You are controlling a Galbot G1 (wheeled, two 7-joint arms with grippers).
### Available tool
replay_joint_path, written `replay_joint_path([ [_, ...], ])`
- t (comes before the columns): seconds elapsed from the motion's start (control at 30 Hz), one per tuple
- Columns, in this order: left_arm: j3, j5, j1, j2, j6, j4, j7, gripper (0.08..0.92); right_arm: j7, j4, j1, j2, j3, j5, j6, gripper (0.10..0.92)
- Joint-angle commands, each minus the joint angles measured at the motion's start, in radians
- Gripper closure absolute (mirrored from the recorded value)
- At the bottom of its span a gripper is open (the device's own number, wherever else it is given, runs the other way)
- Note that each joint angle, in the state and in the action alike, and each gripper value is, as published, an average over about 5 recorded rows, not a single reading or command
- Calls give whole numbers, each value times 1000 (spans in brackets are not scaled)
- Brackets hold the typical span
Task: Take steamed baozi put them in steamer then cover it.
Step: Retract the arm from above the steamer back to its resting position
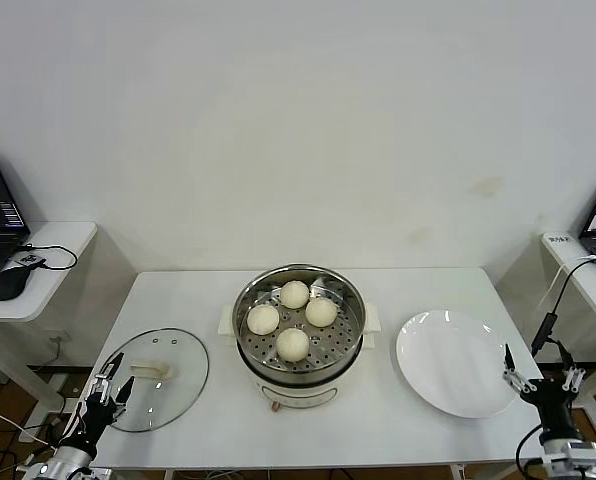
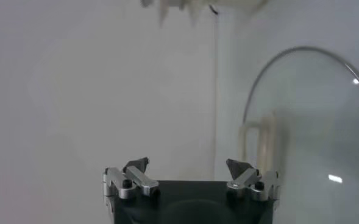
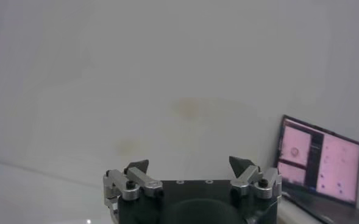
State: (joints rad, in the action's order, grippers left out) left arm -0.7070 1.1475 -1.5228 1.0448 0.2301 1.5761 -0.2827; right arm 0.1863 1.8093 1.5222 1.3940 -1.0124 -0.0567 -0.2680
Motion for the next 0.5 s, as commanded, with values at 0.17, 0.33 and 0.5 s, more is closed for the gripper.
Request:
replay_joint_path([
  [0.17,78,91,158,-25,6,-154,-3,177,-2,-5,35,39,-37,25,-21,203],
  [0.33,101,94,198,-22,1,-166,1,177,-2,-7,36,42,-35,29,-23,203],
  [0.5,120,97,241,-20,3,-201,1,177,0,-11,38,47,-34,37,-28,203],
])
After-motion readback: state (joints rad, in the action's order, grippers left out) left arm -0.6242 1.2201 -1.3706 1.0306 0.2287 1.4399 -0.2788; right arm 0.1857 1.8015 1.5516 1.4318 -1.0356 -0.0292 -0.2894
